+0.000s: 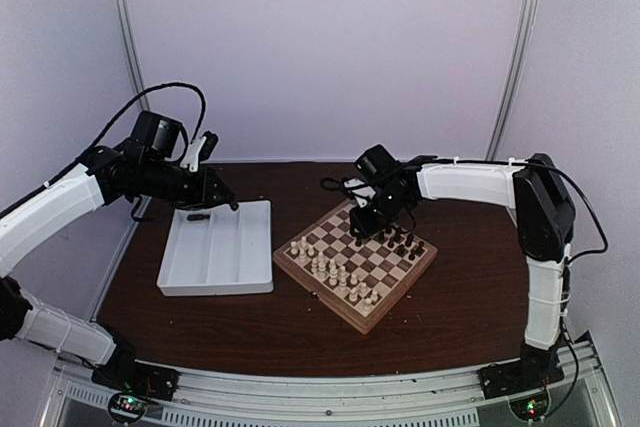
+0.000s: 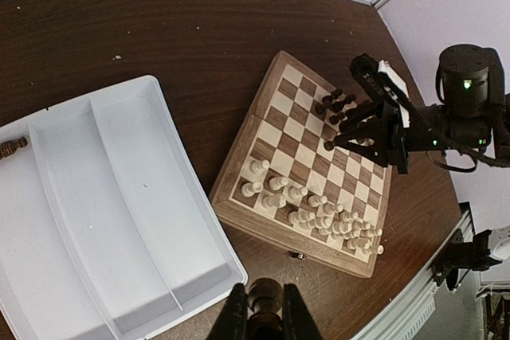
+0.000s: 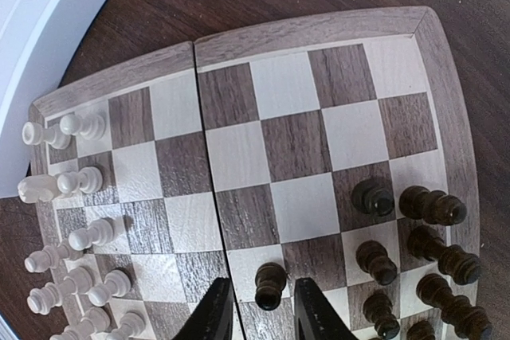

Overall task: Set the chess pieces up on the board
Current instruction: Pick up the chess piece from the chessboard, then place the chess piece on the chessboard.

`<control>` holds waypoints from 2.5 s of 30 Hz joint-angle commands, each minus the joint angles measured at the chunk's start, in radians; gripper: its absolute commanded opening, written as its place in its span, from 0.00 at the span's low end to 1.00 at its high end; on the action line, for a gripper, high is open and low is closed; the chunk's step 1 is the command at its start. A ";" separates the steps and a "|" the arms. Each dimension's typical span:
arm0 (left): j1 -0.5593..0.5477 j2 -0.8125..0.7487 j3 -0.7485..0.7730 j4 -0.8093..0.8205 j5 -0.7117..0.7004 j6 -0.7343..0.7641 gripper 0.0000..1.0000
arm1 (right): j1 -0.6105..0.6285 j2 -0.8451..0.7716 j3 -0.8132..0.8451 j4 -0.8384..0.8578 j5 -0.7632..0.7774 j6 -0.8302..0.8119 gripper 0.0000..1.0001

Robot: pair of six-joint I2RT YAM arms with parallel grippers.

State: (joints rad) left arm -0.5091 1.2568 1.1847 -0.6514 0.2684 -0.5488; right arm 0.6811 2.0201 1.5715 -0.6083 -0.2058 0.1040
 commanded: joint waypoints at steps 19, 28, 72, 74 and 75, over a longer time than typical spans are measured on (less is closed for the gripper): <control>0.007 0.002 0.000 0.045 0.009 0.009 0.05 | 0.004 0.032 -0.007 -0.037 0.003 -0.015 0.21; 0.007 -0.001 -0.003 0.045 0.008 0.009 0.05 | 0.004 0.032 -0.006 -0.041 0.003 -0.018 0.07; 0.007 0.035 0.016 0.053 0.026 0.016 0.05 | -0.040 0.206 0.282 -0.002 0.121 -0.050 0.03; 0.007 0.037 0.019 0.053 0.025 0.016 0.05 | -0.044 0.208 0.283 -0.003 0.128 -0.049 0.03; 0.007 0.038 0.021 0.053 0.027 0.016 0.05 | -0.045 0.210 0.285 -0.006 0.130 -0.049 0.03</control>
State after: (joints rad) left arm -0.5091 1.2861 1.1847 -0.6445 0.2848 -0.5480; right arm 0.6453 2.2127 1.8256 -0.6098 -0.1093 0.0555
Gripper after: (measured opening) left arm 0.126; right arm 0.098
